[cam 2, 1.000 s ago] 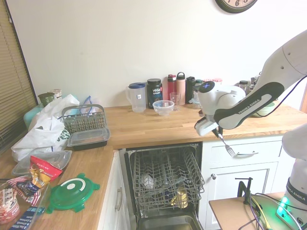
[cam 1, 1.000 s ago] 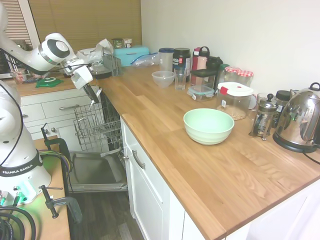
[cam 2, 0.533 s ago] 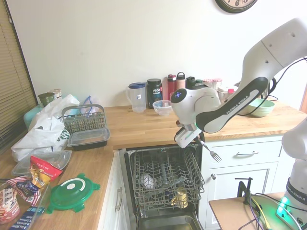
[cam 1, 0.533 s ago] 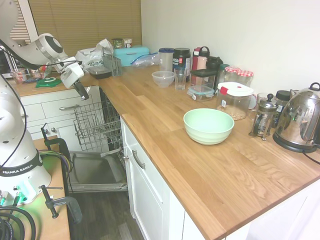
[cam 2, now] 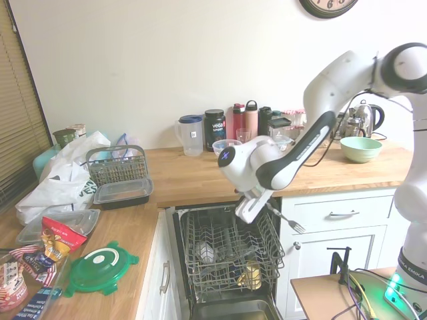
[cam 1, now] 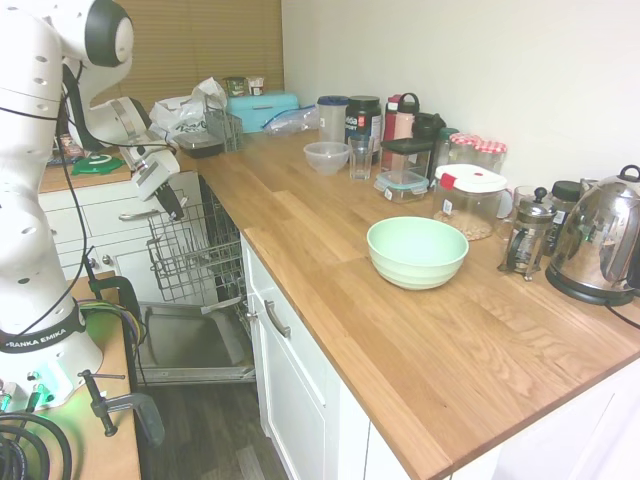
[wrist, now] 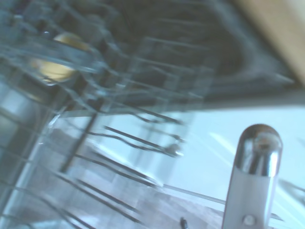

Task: Put the fork in the dishwasher

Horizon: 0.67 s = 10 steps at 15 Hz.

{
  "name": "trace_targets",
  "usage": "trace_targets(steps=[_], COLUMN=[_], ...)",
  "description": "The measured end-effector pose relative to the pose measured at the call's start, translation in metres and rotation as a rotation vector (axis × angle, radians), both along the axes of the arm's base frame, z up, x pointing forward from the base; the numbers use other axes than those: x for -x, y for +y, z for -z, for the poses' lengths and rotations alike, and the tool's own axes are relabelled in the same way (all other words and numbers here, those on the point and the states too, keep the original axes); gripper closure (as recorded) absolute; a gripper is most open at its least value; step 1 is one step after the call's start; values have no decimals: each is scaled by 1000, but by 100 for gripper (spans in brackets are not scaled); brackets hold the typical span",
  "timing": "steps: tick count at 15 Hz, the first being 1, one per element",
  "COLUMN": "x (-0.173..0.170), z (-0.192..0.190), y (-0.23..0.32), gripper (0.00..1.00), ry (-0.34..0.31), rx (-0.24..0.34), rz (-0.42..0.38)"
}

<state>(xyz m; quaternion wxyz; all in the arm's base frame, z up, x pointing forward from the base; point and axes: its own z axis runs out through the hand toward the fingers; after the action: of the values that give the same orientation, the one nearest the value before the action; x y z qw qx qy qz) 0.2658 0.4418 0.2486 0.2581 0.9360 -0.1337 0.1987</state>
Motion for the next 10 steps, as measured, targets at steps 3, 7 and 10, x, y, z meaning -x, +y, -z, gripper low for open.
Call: trace_targets(steps=[3, 7, 10], x=[-2, -12, -32], z=[14, 14, 43], y=[45, 60, 59], gripper=[100, 100, 100], ry=[15, 20, 34], rx=[-18, -10, 31], rz=[-14, -8, 10])
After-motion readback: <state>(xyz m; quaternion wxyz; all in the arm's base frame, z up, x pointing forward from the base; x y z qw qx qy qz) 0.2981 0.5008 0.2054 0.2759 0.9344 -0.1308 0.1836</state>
